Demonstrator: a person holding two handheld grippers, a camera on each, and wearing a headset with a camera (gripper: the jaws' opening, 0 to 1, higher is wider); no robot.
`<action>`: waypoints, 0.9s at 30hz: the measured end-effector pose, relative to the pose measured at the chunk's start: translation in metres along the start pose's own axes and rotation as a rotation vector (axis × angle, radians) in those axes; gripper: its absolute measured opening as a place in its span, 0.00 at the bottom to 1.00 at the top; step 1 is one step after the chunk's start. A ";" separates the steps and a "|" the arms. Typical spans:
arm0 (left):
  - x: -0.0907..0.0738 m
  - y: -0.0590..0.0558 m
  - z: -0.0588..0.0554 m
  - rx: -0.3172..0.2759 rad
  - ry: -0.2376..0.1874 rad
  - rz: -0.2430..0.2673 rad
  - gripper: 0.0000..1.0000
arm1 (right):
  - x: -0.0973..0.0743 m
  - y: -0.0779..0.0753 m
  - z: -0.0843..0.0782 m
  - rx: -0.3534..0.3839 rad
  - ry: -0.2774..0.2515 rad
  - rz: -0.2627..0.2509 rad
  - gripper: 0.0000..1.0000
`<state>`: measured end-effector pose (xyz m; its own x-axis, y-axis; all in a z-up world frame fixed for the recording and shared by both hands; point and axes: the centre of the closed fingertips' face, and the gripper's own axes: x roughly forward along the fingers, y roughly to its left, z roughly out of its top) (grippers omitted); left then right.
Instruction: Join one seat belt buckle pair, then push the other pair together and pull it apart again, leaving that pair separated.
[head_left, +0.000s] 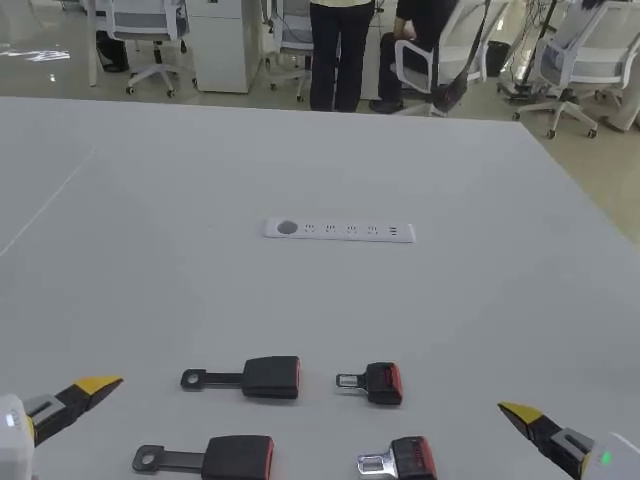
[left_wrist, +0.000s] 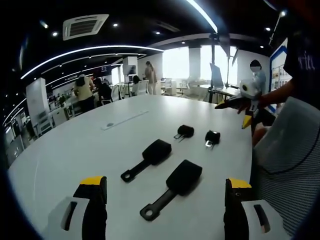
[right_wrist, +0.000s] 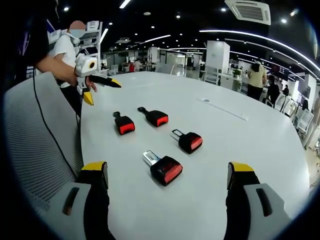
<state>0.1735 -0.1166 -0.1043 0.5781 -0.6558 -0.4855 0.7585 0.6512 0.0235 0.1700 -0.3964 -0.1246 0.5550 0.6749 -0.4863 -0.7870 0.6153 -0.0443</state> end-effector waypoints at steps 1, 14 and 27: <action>0.000 0.000 0.000 0.001 0.000 0.000 1.00 | 0.000 0.000 0.000 0.000 0.000 0.000 0.99; 0.001 0.000 0.000 0.011 0.001 -0.005 1.00 | -0.002 0.000 0.002 -0.005 0.000 0.000 0.99; 0.002 0.002 -0.004 0.026 0.007 -0.012 1.00 | -0.003 0.001 0.002 -0.017 0.008 0.005 0.99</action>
<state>0.1750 -0.1156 -0.1085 0.5670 -0.6605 -0.4922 0.7728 0.6334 0.0402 0.1682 -0.3970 -0.1218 0.5492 0.6746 -0.4933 -0.7942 0.6049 -0.0570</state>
